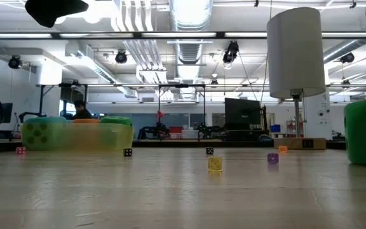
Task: Pick & Place Dice
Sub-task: Put the green large die into the yellow container
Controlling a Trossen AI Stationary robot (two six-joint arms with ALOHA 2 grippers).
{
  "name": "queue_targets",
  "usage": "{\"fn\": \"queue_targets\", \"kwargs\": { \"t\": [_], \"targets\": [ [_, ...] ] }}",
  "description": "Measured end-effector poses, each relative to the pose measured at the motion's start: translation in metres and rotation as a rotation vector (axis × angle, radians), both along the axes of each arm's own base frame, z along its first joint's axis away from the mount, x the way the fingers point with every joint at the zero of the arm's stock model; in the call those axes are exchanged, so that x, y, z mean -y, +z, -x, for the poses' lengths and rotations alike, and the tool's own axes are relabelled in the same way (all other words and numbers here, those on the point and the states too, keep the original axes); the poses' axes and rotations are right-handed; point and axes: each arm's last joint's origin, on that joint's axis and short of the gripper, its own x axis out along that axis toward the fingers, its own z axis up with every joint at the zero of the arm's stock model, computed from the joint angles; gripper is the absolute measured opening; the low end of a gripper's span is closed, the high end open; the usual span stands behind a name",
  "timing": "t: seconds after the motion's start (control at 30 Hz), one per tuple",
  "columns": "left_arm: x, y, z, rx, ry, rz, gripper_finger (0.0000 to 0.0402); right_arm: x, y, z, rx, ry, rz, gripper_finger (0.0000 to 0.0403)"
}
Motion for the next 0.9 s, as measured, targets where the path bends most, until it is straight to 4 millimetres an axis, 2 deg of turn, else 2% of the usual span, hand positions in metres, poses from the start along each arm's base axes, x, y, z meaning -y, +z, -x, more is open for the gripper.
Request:
{"fn": "queue_targets", "kwargs": {
  "t": [0.27,0.43,0.7,0.9],
  "targets": [
    [0.0,0.0,0.0,0.0,0.0,-0.001,0.0392,0.02,-0.031,0.02,-0.067,-0.171,0.018,0.0028],
    [0.0,0.0,0.0,0.0,-0.001,-0.003,0.0392,0.029,-0.049,0.024,-0.064,-0.242,0.018,0.0028],
    [0.0,0.0,0.0,0.0,-0.001,-0.003,0.0394,0.045,-0.068,0.019,-0.082,-0.289,0.064,0.0028],
    [0.0,0.0,0.0,0.0,-0.001,-0.003,0.0393,0.06,-0.072,0.007,-0.013,-0.339,0.12,0.0028]
  ]
}}
